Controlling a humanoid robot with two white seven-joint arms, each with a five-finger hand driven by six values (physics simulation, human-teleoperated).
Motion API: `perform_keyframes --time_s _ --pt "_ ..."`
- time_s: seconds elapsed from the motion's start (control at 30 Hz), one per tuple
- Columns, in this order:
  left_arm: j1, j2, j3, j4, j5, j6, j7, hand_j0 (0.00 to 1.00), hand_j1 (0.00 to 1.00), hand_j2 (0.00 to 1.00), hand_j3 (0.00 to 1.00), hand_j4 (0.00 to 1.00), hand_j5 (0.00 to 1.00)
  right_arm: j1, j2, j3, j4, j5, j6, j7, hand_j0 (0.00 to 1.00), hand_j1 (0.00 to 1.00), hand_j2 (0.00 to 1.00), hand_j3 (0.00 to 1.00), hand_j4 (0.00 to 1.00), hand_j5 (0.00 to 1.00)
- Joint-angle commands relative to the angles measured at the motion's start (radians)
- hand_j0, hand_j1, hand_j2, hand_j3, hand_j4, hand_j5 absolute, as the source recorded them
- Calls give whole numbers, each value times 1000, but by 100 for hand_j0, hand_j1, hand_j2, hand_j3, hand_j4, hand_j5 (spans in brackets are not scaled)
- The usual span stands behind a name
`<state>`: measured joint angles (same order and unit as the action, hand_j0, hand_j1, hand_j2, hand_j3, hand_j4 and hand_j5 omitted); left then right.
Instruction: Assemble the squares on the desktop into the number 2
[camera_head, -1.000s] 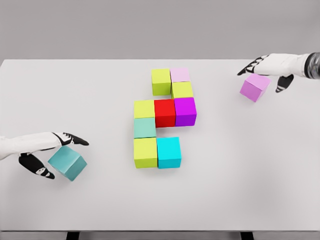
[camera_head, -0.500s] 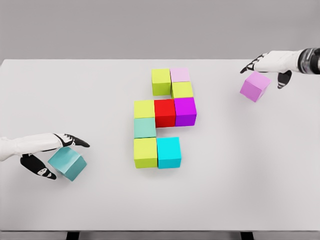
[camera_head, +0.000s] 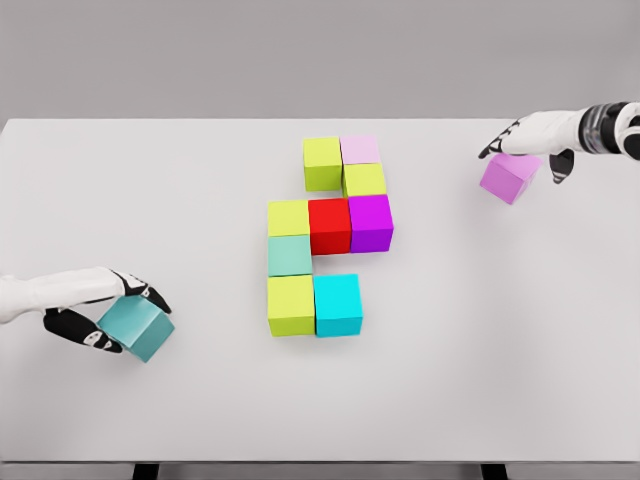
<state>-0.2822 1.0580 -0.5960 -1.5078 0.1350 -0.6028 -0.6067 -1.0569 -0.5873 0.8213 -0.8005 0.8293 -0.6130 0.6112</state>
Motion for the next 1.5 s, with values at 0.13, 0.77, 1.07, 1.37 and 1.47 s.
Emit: perform_keyframes --time_s 0.13,0.77,1.07,1.37,1.47 --pt "2 5 -8 1 -18 -8 -4 41 41 41 41 41 41 0 7 2 17 11 2 0 100 100 100 100 100 100" --pt "-34 -95 79 -5 15 -8 -4 30 30 30 30 30 30 -2 23 1 17 10 2 0 64 64 64 64 64 64" --pt "-153 -190 87 37 18 143 -4 28 28 28 28 28 28 -5 24 1 7 5 2 0 63 63 63 63 63 63" --pt "-256 -305 82 187 8 175 -4 24 24 24 24 24 24 -14 -23 1 -60 -85 2 0 63 63 63 63 63 63" --pt "-299 -358 76 262 6 185 -4 24 24 24 24 24 24 -15 -32 -1 -92 -90 2 0 63 63 63 63 63 63"
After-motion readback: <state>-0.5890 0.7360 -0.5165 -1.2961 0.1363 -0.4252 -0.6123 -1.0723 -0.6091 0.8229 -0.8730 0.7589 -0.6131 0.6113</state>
